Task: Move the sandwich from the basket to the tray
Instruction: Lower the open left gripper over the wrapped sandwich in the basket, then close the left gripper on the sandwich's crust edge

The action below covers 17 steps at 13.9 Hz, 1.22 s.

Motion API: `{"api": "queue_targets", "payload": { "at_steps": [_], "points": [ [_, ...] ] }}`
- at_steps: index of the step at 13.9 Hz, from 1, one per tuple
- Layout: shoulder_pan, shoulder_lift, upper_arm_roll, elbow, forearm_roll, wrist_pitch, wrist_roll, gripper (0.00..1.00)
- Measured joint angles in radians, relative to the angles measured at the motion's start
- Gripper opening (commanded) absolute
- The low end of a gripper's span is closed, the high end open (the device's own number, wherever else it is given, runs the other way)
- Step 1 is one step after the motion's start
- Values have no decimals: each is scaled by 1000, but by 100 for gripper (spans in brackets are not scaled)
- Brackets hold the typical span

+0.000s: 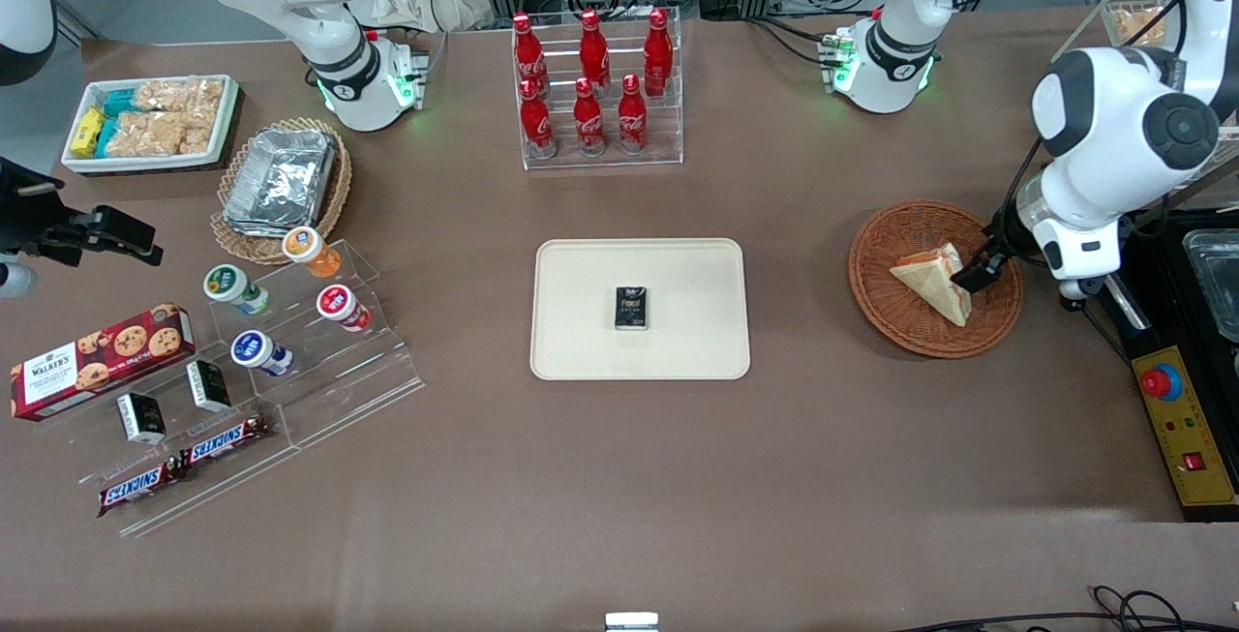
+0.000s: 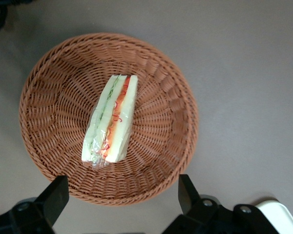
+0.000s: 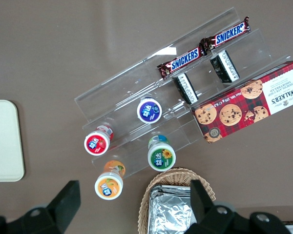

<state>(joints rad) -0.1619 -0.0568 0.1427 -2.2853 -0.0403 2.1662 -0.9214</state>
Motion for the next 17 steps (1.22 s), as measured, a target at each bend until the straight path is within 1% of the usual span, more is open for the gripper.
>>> {"api": "queue_targets", "payload": {
  "at_steps": [12,17],
  "points": [
    [3,30,20,-221,-3,250,-1,100],
    [4,79,22,-248,-3,321,6,100]
  ]
}}
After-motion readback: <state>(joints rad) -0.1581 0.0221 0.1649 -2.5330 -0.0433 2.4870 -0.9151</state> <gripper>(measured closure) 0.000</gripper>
